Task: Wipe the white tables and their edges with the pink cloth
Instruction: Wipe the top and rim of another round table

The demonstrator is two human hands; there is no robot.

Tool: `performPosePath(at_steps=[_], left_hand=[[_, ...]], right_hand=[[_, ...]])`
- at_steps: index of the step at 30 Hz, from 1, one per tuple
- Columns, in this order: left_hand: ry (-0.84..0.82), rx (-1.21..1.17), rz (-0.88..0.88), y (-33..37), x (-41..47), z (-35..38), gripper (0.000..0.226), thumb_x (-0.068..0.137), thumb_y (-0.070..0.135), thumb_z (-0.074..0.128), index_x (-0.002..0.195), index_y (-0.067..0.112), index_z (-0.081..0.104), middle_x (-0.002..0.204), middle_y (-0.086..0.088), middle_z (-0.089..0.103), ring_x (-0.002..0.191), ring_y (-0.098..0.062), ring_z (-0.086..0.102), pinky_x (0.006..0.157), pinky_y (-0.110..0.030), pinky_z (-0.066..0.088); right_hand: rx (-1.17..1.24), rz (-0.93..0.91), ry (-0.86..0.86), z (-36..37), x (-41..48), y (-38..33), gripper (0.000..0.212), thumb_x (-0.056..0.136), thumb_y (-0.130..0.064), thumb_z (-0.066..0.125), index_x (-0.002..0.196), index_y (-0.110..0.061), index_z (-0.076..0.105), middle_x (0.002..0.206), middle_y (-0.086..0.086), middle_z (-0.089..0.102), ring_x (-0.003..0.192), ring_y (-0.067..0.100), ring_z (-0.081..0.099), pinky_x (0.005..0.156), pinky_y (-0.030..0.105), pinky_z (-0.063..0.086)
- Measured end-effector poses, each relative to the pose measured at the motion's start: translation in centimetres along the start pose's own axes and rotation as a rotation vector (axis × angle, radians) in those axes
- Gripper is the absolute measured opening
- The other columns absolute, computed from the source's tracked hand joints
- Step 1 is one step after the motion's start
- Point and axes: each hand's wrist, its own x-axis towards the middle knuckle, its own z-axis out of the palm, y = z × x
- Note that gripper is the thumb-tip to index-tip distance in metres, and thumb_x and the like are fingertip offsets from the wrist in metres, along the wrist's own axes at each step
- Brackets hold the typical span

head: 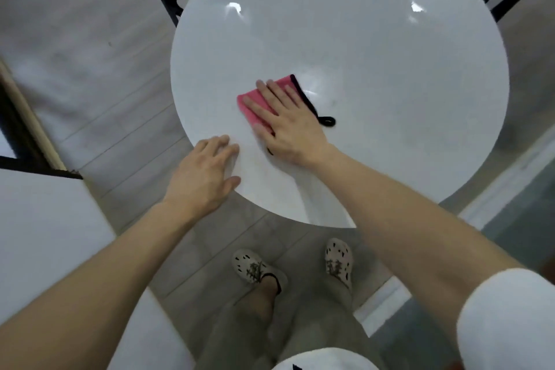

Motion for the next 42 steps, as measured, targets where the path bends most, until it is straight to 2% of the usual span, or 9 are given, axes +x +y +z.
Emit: performPosePath(at_steps=[5,8,13,17,23,27,32,35,42], left_hand=[[-0.065,-0.072,-0.081,0.7,-0.2,-1.2,0.104,0.068,0.059,0.095,0.156,0.024,0.051,0.165,0.003,0.041,0.150,-0.024,0.037,0.119,-0.050,0.045],[-0.064,-0.074,-0.131,1.7,-0.1,-1.3,0.112,0.059,0.056,0.101,0.153,0.021,0.051,0.163,0.001,0.042,0.148,-0.026,0.037,0.120,-0.050,0.045],[-0.103,0.005,-0.200,2.7,0.5,-1.2,0.113,0.055,0.054,0.103,0.149,0.019,0.050,0.157,0.000,0.043,0.142,-0.028,0.042,0.117,-0.052,0.047],[-0.170,0.081,-0.251,4.2,0.7,-1.5,0.115,0.055,0.047,0.106,0.149,0.014,0.049,0.159,-0.005,0.042,0.140,-0.034,0.048,0.115,-0.054,0.048],[-0.307,0.152,-0.350,7.5,2.4,-3.8,0.108,0.066,0.057,0.099,0.149,0.011,0.047,0.150,-0.009,0.044,0.136,-0.033,0.050,0.107,-0.051,0.053],[-0.197,0.178,-0.321,11.9,3.9,-3.5,0.102,0.071,0.062,0.094,0.149,0.018,0.047,0.149,-0.007,0.046,0.136,-0.031,0.049,0.103,-0.052,0.054],[-0.238,0.229,-0.207,17.8,6.4,-3.1,0.135,0.064,0.064,0.097,0.167,0.019,0.022,0.173,-0.009,0.024,0.159,-0.031,0.028,0.122,-0.051,0.041],[-0.276,0.268,-0.127,20.9,8.7,-3.3,0.145,0.065,0.062,0.098,0.171,0.018,0.010,0.180,-0.010,0.009,0.165,-0.031,0.016,0.128,-0.049,0.033],[-0.317,0.266,-0.008,26.6,14.5,-1.7,0.162,0.057,0.064,0.100,0.168,0.037,-0.015,0.179,-0.007,-0.014,0.167,-0.037,-0.004,0.126,-0.070,0.026]], right_hand=[[-0.048,0.572,-0.056,-4.8,-10.2,14.7,0.069,0.110,-0.060,0.017,0.173,-0.034,0.010,0.181,0.009,0.006,0.168,0.027,0.004,0.135,0.051,0.004],[-0.071,0.864,-0.018,-4.5,-7.7,12.0,0.073,0.109,-0.055,0.012,0.174,-0.022,0.010,0.180,0.018,0.003,0.167,0.034,0.001,0.134,0.056,0.004],[-0.016,0.230,-0.079,-0.2,0.9,-2.5,0.066,0.112,-0.048,0.023,0.174,-0.025,0.014,0.180,0.018,0.005,0.168,0.033,0.002,0.134,0.054,0.001],[0.055,-0.119,-0.025,-1.5,-2.5,2.5,0.062,0.109,-0.049,0.036,0.169,-0.031,0.034,0.178,0.011,0.024,0.166,0.030,0.019,0.134,0.052,0.011],[-0.093,0.388,-0.126,-8.9,-14.6,27.4,0.073,0.107,-0.067,0.028,0.172,-0.036,0.017,0.181,0.008,0.013,0.167,0.027,0.009,0.135,0.051,0.010],[-0.053,0.643,-0.023,-6.8,-12.3,23.4,0.077,0.109,-0.058,0.020,0.173,-0.017,0.016,0.179,0.020,0.008,0.167,0.035,0.003,0.135,0.055,0.005],[0.049,0.038,-0.103,-4.2,-14.8,8.4,0.067,0.115,-0.049,0.026,0.174,-0.024,0.008,0.181,0.013,-0.005,0.168,0.028,-0.009,0.135,0.054,0.006],[0.055,-0.213,-0.154,-5.5,-18.0,13.4,0.066,0.113,-0.055,0.034,0.172,-0.034,0.015,0.181,0.005,0.006,0.168,0.023,-0.003,0.136,0.051,0.006],[-0.022,0.438,-0.061,-9.2,-13.7,33.9,0.070,0.107,-0.060,0.025,0.173,-0.036,0.013,0.181,0.008,0.007,0.168,0.023,0.003,0.136,0.048,0.004]])
